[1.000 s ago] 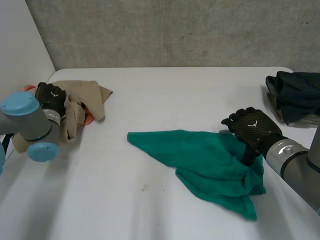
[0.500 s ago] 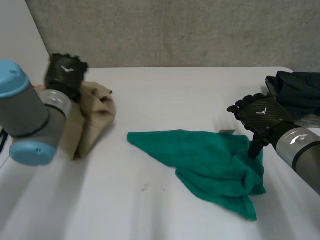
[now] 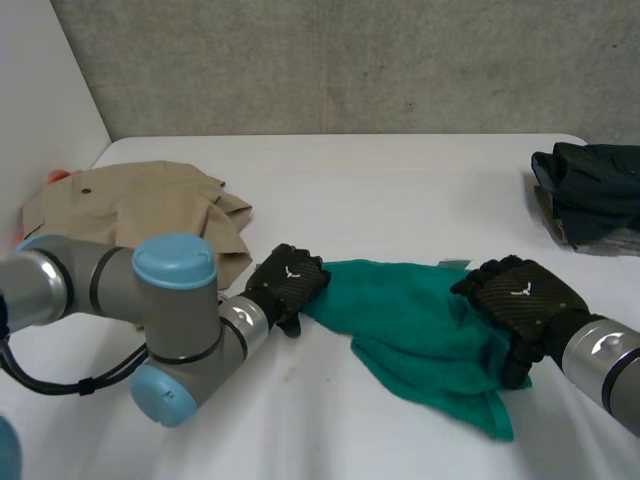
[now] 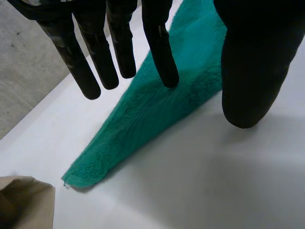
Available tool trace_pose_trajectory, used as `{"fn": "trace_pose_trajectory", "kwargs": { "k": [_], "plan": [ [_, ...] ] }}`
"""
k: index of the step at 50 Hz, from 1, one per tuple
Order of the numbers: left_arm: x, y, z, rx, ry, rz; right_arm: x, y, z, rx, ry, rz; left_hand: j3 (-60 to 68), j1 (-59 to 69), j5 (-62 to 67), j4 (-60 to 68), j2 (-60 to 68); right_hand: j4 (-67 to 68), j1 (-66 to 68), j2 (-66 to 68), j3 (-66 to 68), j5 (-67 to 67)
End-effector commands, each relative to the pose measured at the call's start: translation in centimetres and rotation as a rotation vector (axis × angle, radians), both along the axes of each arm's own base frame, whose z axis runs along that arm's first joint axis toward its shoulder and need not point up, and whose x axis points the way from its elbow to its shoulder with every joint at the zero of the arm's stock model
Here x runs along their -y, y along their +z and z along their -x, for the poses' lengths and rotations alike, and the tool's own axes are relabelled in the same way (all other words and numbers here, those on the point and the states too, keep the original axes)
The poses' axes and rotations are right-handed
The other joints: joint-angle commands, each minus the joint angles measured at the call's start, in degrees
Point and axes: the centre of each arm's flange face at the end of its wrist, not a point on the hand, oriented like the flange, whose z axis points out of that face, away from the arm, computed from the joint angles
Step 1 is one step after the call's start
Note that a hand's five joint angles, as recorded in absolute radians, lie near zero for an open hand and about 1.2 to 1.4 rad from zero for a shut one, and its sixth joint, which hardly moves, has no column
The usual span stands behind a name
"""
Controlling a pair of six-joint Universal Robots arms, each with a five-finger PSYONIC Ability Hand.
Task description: Fold the laundry.
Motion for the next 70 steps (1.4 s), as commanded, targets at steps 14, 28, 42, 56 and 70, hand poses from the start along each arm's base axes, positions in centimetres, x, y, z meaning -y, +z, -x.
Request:
{"fn": "trace_pose_trajectory", "kwargs": {
  "k": [14,28,42,56,70],
  "plan": [
    [2.3,-0.6,1.1,-0.027,0.008,0.037,0.0,-1.2,-0.1,0.008,0.002,0.013,10.14,-0.45,9.65,9.77,10.15,0.98,0.34,1.08,1.06,0.4],
    [3.4,-1.2,2.0,-0.035,0.009,0.055,0.4,-2.0,-0.3,0.009,0.001,0.03,50.49,39.9,50.0,50.12,50.5,61.74,61.1,61.84,61.82,61.16],
    [0.1,13.1,-0.1,-0.234,0.032,0.23,3.5,8.3,-0.5,0.077,-0.024,0.41,50.49,39.9,50.0,50.12,50.5,67.87,67.23,67.97,67.95,67.29],
    [-1.6,10.1,-1.8,-0.277,0.056,0.123,4.2,6.6,-1.3,0.086,-0.02,0.289,-8.65,-19.24,-9.14,-9.02,-8.65,67.87,67.23,67.97,67.95,67.29],
    [-1.3,3.9,0.4,-0.343,0.087,-0.147,2.5,7.9,-2.8,0.216,0.006,0.262,-7.69,-18.28,-8.18,-8.06,-7.68,67.87,67.23,67.97,67.95,67.29]
  ]
}}
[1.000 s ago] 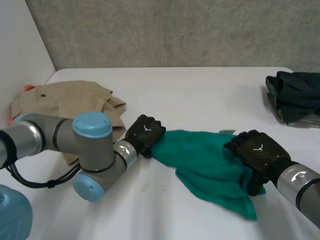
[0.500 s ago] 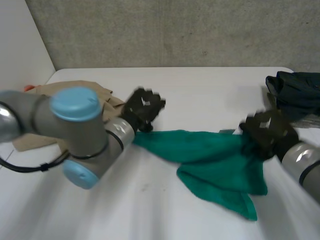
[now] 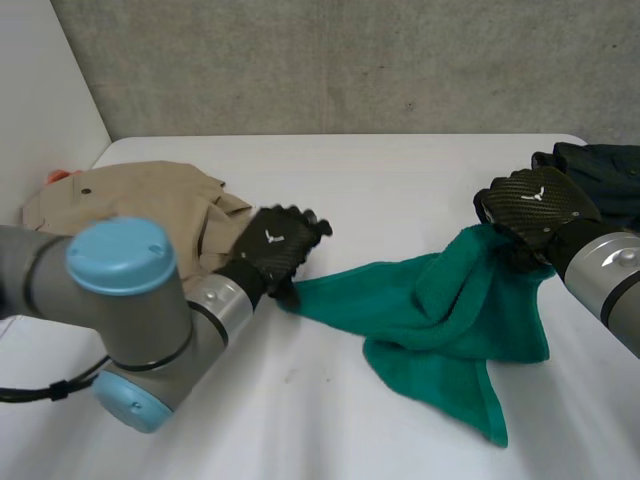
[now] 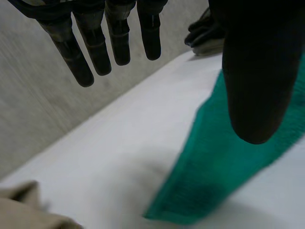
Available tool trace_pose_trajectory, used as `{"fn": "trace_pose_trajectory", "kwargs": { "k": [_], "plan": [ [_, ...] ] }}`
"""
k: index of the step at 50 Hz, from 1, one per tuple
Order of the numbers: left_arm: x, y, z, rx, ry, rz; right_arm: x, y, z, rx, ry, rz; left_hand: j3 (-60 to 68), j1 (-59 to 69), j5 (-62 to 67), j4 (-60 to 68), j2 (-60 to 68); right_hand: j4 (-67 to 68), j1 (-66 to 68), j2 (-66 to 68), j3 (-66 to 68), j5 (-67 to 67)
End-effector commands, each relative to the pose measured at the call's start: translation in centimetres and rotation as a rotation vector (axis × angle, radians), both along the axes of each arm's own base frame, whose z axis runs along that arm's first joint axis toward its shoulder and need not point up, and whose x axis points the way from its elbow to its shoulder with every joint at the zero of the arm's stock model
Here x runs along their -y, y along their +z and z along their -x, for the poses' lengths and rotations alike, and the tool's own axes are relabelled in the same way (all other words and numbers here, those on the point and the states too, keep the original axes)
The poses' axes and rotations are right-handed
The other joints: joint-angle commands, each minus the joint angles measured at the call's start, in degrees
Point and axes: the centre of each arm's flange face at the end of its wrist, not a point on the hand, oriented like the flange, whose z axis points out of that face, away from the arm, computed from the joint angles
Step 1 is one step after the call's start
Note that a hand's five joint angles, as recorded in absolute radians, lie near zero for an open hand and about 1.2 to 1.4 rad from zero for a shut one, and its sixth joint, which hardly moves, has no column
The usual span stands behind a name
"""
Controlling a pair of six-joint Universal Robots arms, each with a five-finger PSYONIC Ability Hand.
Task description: Fold the laundry.
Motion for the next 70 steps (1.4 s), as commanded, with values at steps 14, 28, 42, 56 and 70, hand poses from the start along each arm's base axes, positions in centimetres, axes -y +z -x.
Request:
{"fn": "trace_pose_trajectory", "kwargs": {
  "k": [14,28,42,56,70],
  "plan": [
    [-0.1,-2.9,4.6,-0.079,-0.056,-0.169,-5.3,8.7,-1.9,0.208,0.102,0.197,3.33,4.28,4.4,3.97,3.43,11.43,15.79,12.72,11.96,13.84],
    [-1.3,-3.0,4.7,-0.051,-0.06,-0.21,-5.0,8.5,-1.7,0.224,0.091,0.185,59.15,60.1,60.23,59.79,59.25,11.43,15.79,12.72,11.96,13.84],
    [-2.1,10.0,-1.7,-0.238,0.054,-0.094,-2.7,7.8,-2.3,0.206,0.096,0.157,59.15,60.1,60.23,59.79,59.25,11.43,15.79,12.72,11.96,13.84],
    [-1.9,3.5,0.0,-0.207,0.025,-0.258,-2.4,5.7,-4.1,0.193,0.132,0.089,-6.08,-5.14,-5.01,-5.45,-5.99,11.43,15.79,12.72,11.96,13.84],
    [-3.1,-2.6,5.0,-0.202,-0.144,-0.529,-2.7,5.5,-4.0,0.188,0.13,0.082,28.08,29.02,29.15,28.71,28.17,11.43,15.79,12.72,11.96,13.84]
  ]
}}
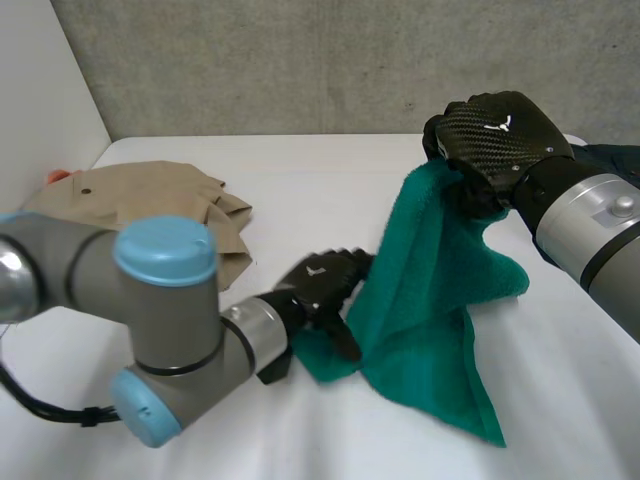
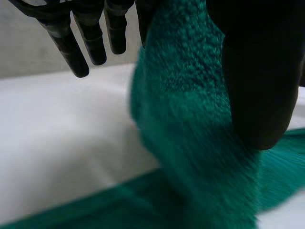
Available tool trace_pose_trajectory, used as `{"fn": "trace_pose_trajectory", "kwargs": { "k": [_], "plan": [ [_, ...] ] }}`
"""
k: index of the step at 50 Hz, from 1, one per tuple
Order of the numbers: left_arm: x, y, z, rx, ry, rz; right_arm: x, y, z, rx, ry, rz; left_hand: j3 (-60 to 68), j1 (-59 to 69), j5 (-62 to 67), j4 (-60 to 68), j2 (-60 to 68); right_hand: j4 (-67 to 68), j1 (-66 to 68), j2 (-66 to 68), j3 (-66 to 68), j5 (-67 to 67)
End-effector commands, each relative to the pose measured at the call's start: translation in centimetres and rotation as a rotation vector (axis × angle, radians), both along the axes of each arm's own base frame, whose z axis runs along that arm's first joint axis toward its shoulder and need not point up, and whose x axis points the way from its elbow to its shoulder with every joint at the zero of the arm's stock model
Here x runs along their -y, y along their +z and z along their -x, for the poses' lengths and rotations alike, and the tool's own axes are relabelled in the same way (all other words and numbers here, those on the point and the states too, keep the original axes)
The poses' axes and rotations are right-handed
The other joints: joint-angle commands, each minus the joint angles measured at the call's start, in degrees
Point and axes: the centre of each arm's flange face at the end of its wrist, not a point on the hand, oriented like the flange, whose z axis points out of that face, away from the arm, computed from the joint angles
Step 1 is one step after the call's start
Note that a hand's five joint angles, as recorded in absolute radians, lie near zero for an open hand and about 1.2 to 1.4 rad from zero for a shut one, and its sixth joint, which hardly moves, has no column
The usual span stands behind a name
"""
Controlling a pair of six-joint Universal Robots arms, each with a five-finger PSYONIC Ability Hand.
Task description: Fold the laundry.
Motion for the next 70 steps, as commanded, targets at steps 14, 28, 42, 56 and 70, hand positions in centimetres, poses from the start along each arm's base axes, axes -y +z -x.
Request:
{"fn": "trace_pose_trajectory", "kwargs": {
  "k": [14,28,42,56,70],
  "plan": [
    [12.3,9.8,1.8,-0.258,0.266,0.468,8.0,0.8,-0.6,-0.015,-0.121,0.14,65.35,65.02,65.77,65.74,65.57,11.36,15.79,12.72,11.95,13.84],
    [10.4,17.1,0.7,-0.452,0.292,0.774,10.4,5.7,-2.5,0.261,-0.111,0.475,65.35,65.02,65.77,65.74,65.57,11.36,15.79,12.72,11.95,13.84],
    [1.5,1.0,-1.1,0.046,0.155,0.34,7.3,-10.0,-1.2,-0.014,-0.103,0.014,49.12,48.79,49.54,49.51,49.34,11.36,15.79,12.72,11.95,13.84],
    [-2.4,3.7,-4.8,0.247,0.209,0.279,2.7,-14.3,0.1,-0.264,-0.047,-0.039,5.17,4.84,5.59,5.56,5.4,11.36,15.79,12.72,11.95,13.84],
    [3.8,4.6,-0.4,0.132,0.098,0.333,0.4,-12.3,0.2,-0.232,0.033,0.007,0.44,0.11,0.86,0.83,0.66,11.36,15.79,12.72,11.95,13.84]
  ]
}}
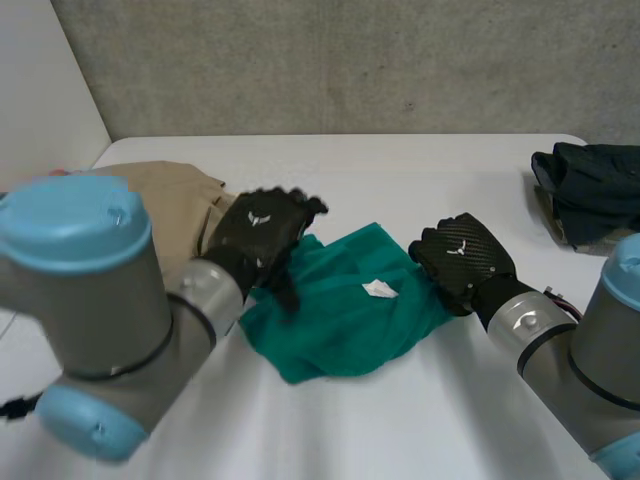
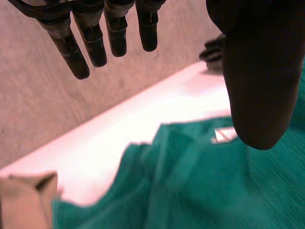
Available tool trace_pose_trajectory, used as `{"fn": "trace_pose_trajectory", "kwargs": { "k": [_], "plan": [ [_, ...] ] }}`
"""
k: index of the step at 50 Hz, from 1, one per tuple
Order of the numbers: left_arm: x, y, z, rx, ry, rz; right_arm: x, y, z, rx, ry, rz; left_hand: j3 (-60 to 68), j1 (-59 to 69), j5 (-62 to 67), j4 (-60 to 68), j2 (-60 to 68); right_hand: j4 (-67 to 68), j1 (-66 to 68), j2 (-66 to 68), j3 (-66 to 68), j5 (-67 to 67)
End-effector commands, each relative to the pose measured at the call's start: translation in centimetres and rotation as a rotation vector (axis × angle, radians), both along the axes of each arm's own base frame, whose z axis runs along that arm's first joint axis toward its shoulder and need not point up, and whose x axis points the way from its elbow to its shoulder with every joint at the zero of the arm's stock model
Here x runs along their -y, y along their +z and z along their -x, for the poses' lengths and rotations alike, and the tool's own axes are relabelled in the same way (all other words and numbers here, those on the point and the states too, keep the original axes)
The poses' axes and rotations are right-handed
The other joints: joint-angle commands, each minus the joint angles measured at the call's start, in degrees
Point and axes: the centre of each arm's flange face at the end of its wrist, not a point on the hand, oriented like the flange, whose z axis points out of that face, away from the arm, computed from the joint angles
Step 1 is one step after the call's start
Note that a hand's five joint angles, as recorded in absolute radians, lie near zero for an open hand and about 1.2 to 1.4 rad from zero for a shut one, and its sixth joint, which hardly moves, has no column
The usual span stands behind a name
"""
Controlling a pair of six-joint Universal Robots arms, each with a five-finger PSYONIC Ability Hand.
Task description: Fold the laundry.
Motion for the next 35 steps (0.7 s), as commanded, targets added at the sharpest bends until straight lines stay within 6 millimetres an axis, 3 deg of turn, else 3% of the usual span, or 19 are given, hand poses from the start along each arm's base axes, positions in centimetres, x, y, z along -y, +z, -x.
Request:
{"fn": "trace_pose_trajectory", "kwargs": {
  "k": [1,6,13,18,20,21,23,28,31,33,35],
  "plan": [
    [3.5,-2.9,3.4,0.004,-0.13,-0.04,-0.7,1.0,0.1,0.018,0.017,0.019,-0.03,0.17,0.81,0.32,-0.17,11.2,15.79,12.42,11.72,13.32],
    [5.2,-6.5,5.0,0.11,-0.195,-0.035,-1.1,1.4,0.2,0.028,0.019,0.026,0.65,0.84,1.48,0.99,0.5,11.2,15.79,12.42,11.72,13.32],
    [7.0,-9.6,6.2,0.248,-0.223,0.072,-1.4,1.6,0.2,0.031,0.022,0.031,3.16,3.35,3.99,3.51,3.01,11.2,15.79,12.42,11.72,13.32],
    [7.8,-10.9,6.6,0.273,-0.223,0.088,-1.4,1.5,0.3,0.03,0.019,0.028,14.58,14.77,15.41,14.93,14.43,11.2,15.79,12.42,11.72,13.32],
    [8.0,-11.0,6.7,0.271,-0.224,0.09,-1.3,1.5,0.3,0.029,0.016,0.029,26.32,26.51,27.15,26.67,26.17,11.2,15.79,12.42,11.72,13.32],
    [8.1,-11.0,6.7,0.268,-0.222,0.092,-1.3,1.5,0.4,0.028,0.015,0.028,44.2,44.4,45.03,44.55,44.06,11.2,15.79,12.42,11.72,13.32],
    [8.1,-11.0,6.8,0.266,-0.223,0.092,-1.1,1.5,0.5,0.028,0.01,0.028,62.97,63.16,63.8,63.32,62.82,11.2,15.79,12.42,11.72,13.32],
    [7.6,-10.6,6.9,0.273,-0.212,0.101,-0.9,1.7,0.6,0.03,0.002,0.035,64.71,64.91,65.55,65.06,64.57,11.2,15.79,12.42,11.72,13.32],
    [7.5,-7.7,6.7,0.251,-0.173,0.145,-0.8,1.9,0.5,0.032,0.003,0.042,64.71,64.91,65.55,65.06,64.57,11.2,15.79,12.42,11.72,13.32],
    [7.5,-4.1,6.0,0.211,-0.139,0.201,-0.7,1.9,0.5,0.032,0.004,0.046,64.71,64.91,65.55,65.06,64.57,11.2,15.79,12.42,11.72,13.32],
    [7.2,-2.1,5.7,0.182,-0.128,0.233,-0.6,2.2,0.4,0.031,0.01,0.058,64.71,64.91,65.55,65.06,64.57,11.2,15.79,12.42,11.72,13.32]
  ]
}}
